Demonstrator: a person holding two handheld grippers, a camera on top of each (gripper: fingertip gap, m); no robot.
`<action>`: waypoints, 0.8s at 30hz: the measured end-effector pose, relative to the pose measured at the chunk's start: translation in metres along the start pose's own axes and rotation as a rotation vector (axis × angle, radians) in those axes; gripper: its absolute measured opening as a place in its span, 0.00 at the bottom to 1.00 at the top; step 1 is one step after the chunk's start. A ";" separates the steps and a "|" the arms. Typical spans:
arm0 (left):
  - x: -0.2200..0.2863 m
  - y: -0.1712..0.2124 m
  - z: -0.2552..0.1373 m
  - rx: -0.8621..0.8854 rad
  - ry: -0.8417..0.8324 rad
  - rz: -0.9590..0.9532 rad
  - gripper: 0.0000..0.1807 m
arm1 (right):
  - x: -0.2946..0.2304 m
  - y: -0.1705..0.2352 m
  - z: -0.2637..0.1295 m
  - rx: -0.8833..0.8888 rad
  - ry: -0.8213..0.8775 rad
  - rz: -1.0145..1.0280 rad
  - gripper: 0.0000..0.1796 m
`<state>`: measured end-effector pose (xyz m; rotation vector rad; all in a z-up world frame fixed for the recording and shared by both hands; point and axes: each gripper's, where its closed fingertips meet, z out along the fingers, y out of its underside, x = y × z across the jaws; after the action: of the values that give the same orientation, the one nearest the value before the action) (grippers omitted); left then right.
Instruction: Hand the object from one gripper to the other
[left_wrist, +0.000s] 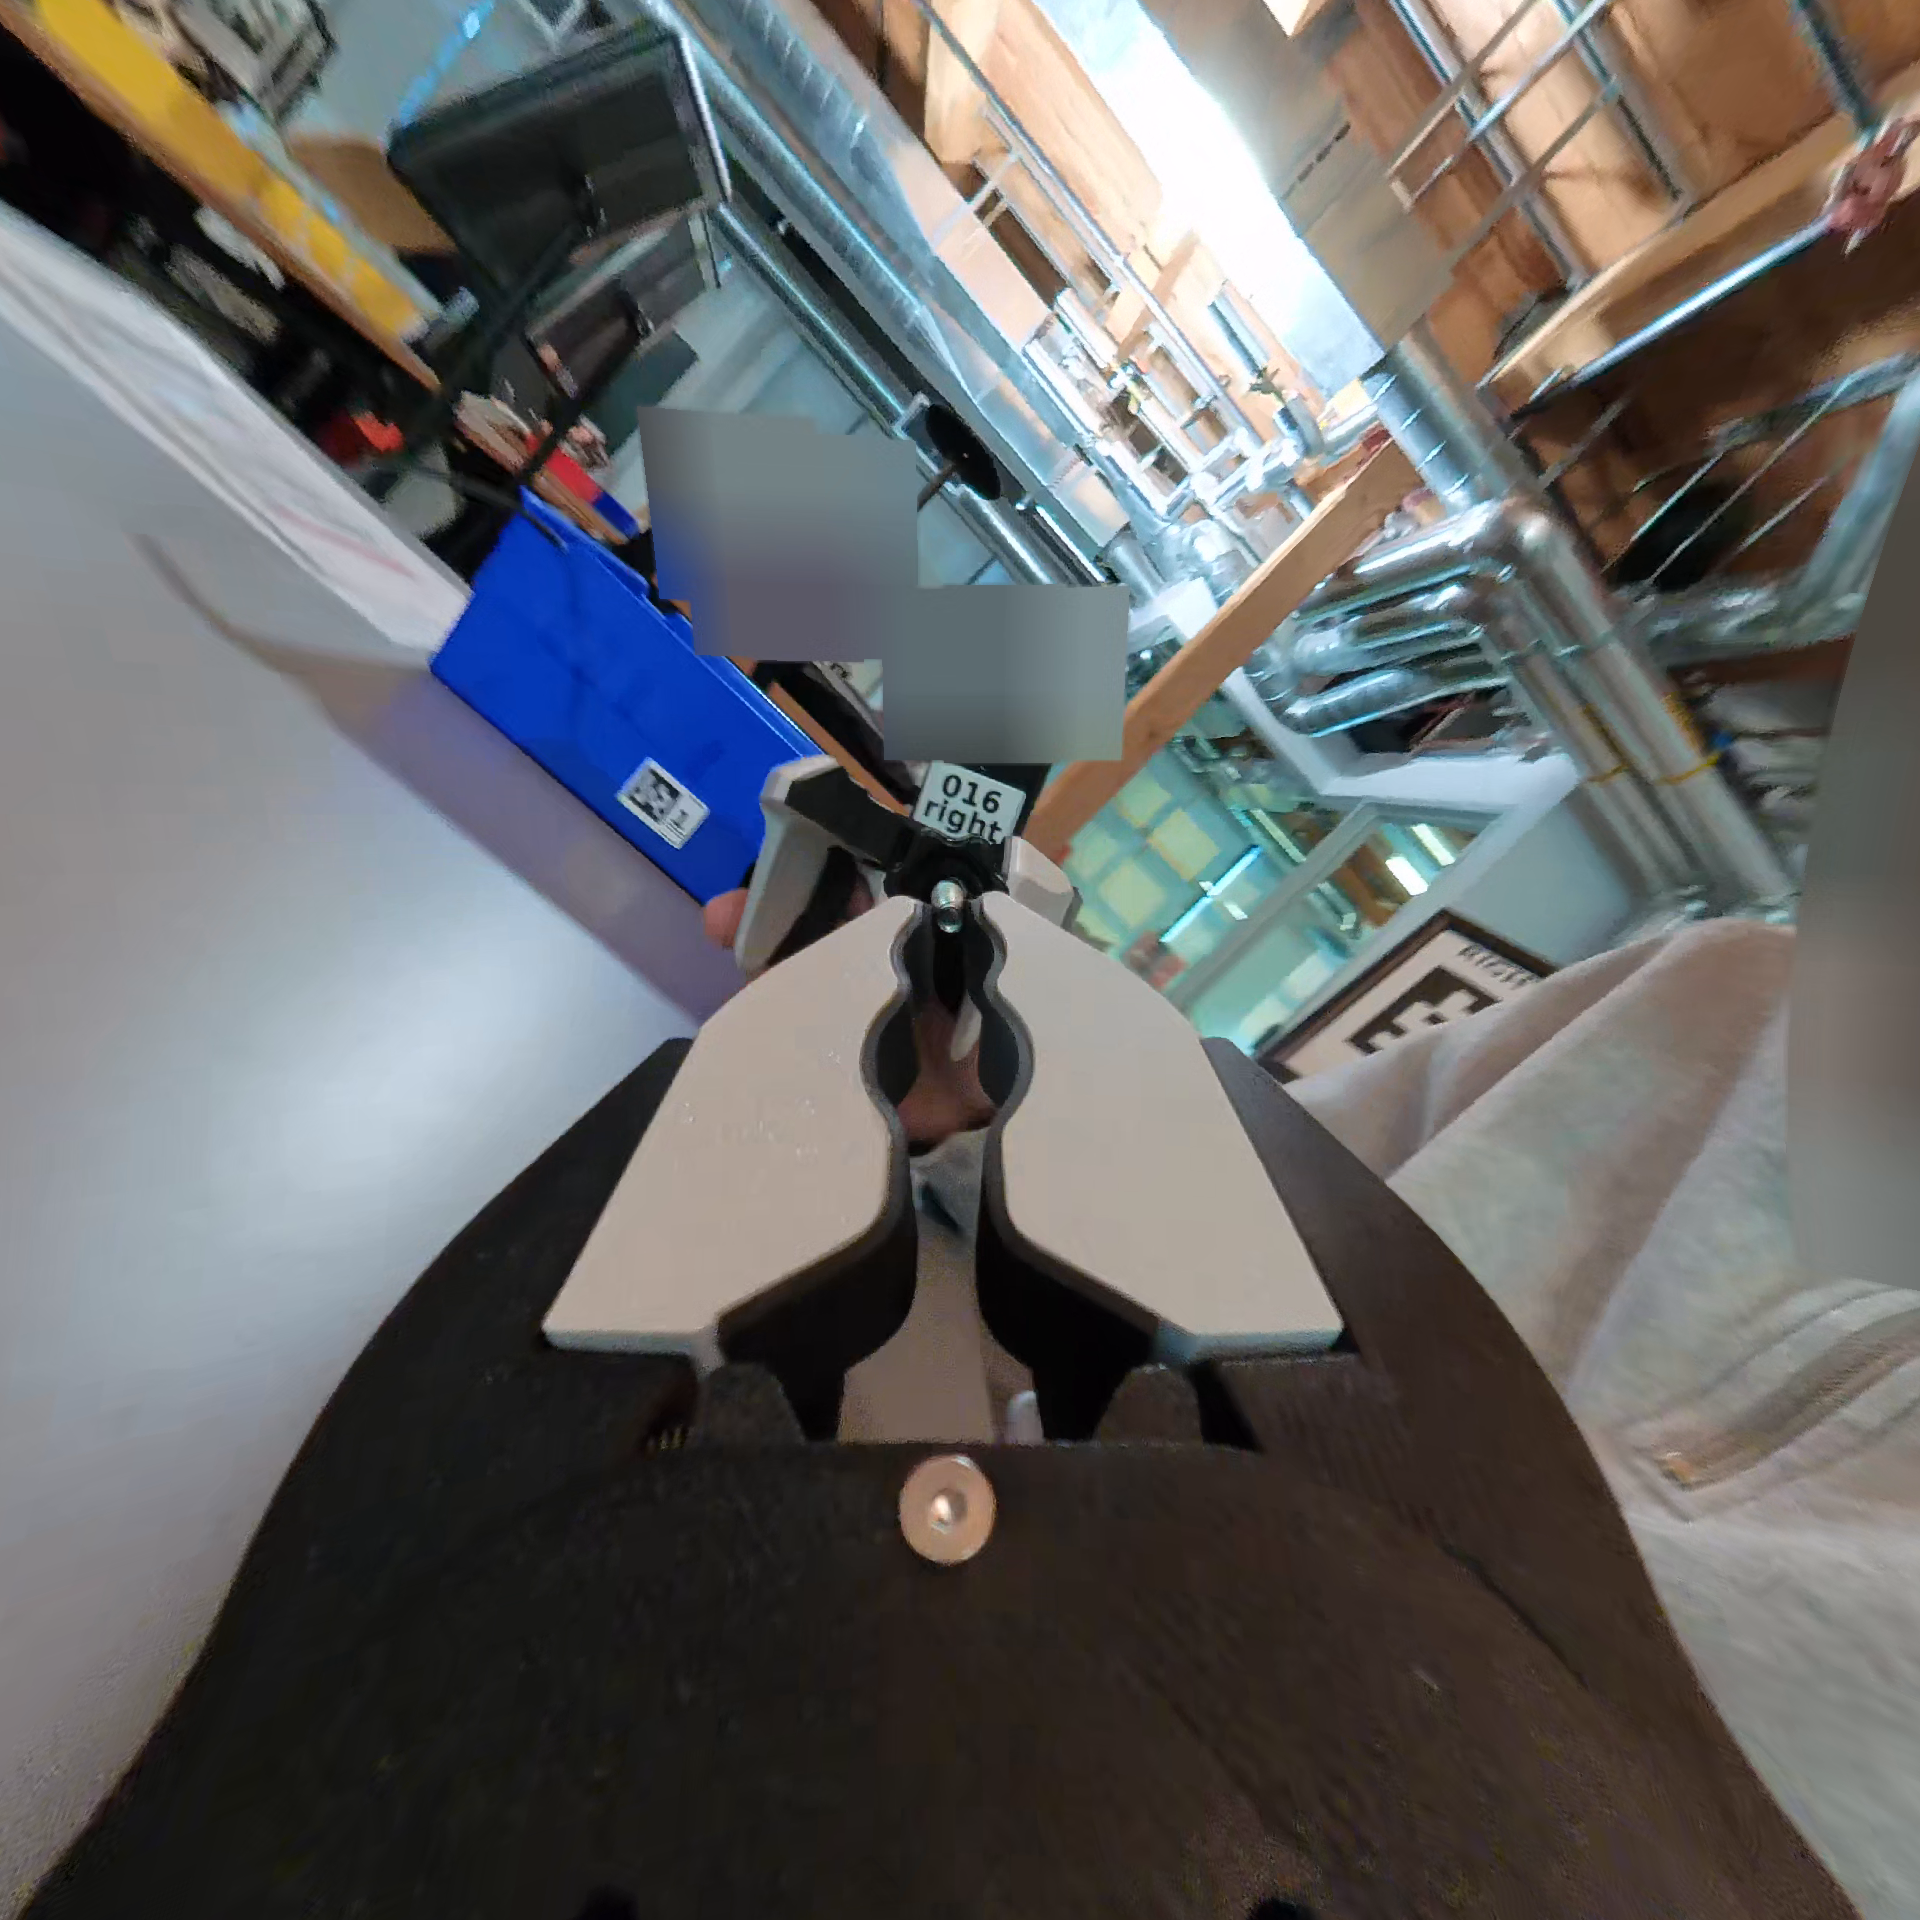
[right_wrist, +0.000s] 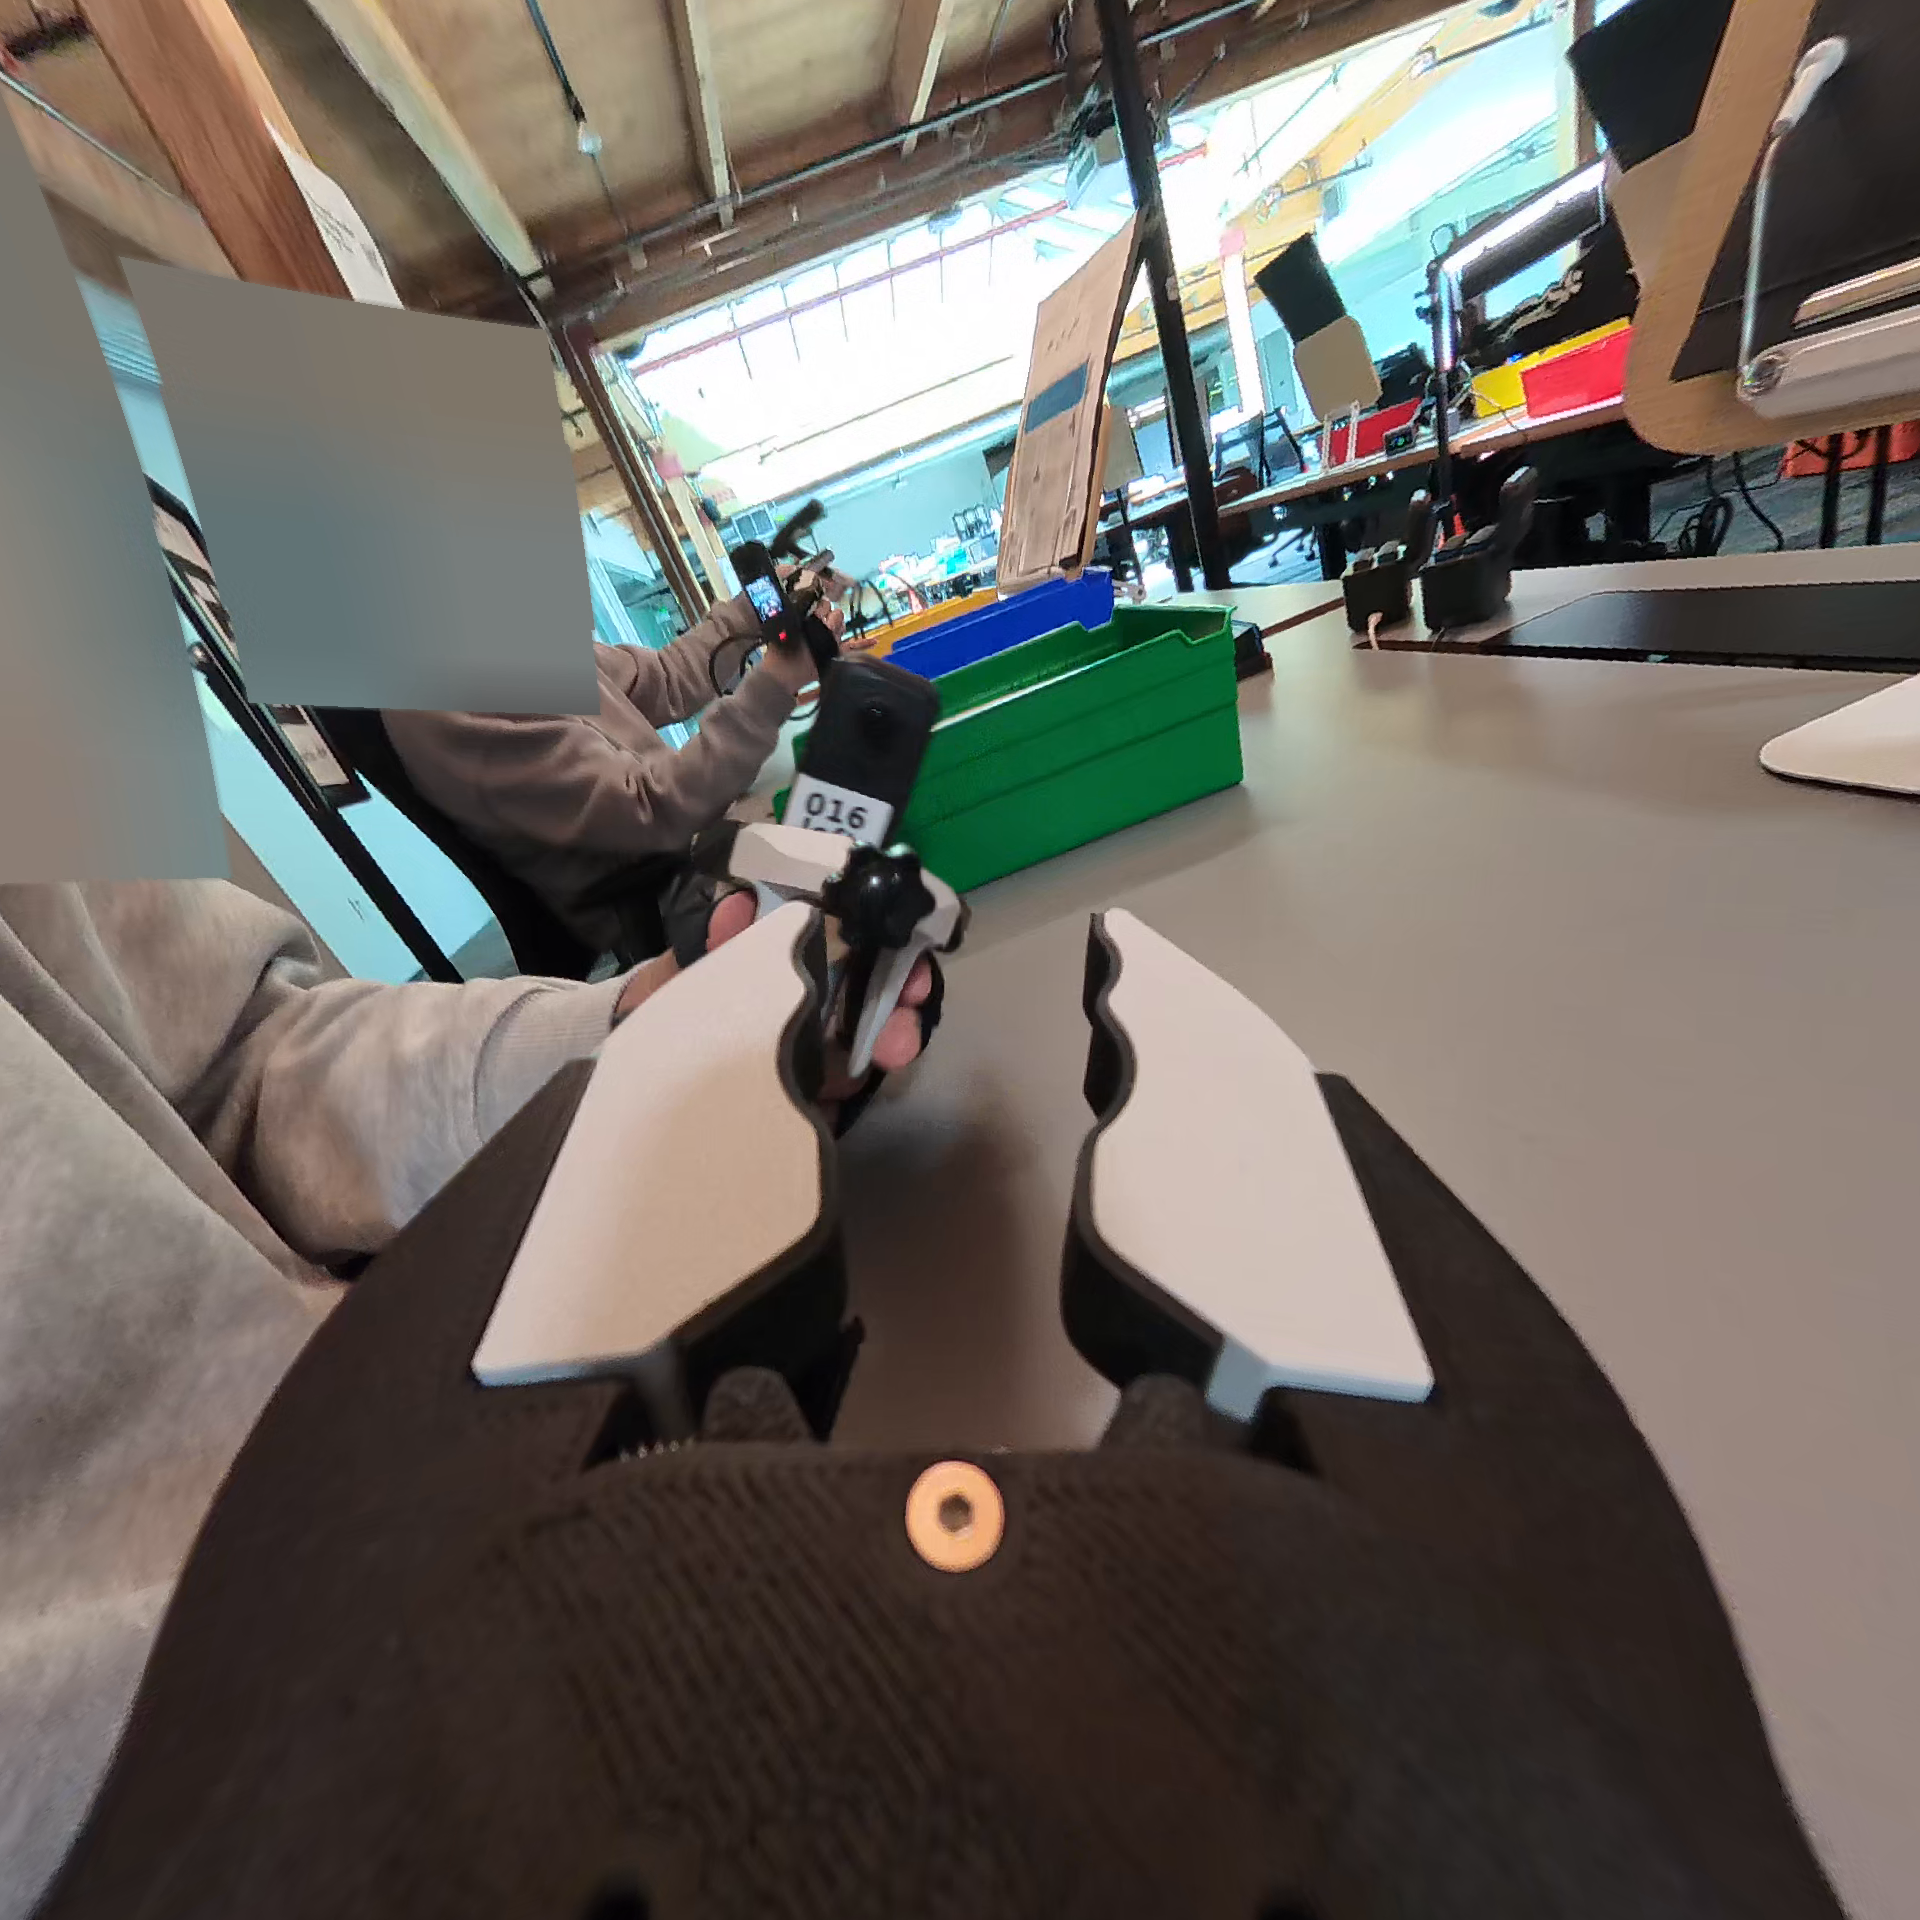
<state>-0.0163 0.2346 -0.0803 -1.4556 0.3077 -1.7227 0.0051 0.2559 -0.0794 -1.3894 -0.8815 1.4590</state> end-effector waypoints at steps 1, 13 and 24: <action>0.001 -0.002 -0.001 0.003 -0.016 0.052 0.03 | 0.000 -0.001 0.000 0.003 -0.002 0.004 0.27; 0.013 0.008 0.008 -0.070 -0.061 0.335 0.03 | -0.023 0.006 0.008 -0.039 -0.091 -0.047 0.23; 0.010 0.003 0.005 -0.038 -0.030 0.215 0.03 | -0.030 -0.004 0.003 0.002 -0.071 -0.311 0.19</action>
<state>-0.0101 0.2268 -0.0741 -1.4185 0.4659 -1.5287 0.0009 0.2293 -0.0650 -1.1454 -1.0876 1.2751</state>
